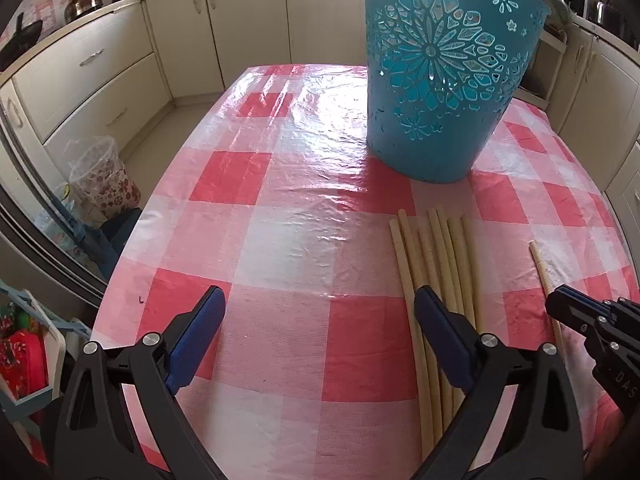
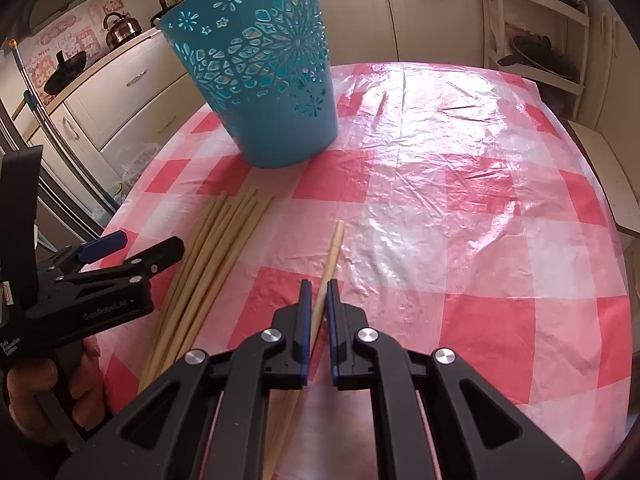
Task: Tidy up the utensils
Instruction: 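Move the left tool to the stick bundle and grasp one stick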
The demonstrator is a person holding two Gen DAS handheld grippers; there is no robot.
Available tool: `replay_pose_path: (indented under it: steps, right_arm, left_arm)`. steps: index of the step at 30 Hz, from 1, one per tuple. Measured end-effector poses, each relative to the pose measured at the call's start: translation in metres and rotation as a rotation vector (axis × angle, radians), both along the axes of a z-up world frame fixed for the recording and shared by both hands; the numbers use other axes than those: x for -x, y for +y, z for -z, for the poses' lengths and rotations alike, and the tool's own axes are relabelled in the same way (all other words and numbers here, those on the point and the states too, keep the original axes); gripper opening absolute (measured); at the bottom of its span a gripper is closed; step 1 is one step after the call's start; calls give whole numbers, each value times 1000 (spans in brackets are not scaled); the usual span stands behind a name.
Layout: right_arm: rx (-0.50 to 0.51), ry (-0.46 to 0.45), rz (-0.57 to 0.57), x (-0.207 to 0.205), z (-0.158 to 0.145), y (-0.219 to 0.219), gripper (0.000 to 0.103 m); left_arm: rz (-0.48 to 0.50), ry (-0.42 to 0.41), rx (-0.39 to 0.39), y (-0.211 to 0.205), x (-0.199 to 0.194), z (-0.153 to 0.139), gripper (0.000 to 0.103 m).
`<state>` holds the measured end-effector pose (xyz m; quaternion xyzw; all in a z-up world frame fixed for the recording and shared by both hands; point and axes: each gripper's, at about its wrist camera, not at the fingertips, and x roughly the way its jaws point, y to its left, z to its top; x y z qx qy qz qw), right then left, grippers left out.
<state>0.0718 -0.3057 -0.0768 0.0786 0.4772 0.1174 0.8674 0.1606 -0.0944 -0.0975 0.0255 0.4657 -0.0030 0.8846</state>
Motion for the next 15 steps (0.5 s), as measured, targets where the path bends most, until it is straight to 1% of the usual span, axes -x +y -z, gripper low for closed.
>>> replay_pose_path:
  steps: [6, 12, 15]
  right_arm:
    - [-15, 8, 0, 1, 0, -2, 9]
    - [-19, 11, 1, 1, 0, -1, 9]
    - [-20, 11, 1, 1, 1, -1, 9]
  left_arm:
    - [-16, 9, -24, -4, -4, -2, 91]
    - [1, 26, -69, -15, -8, 1, 91]
    - [17, 24, -59, -17, -9, 0, 84]
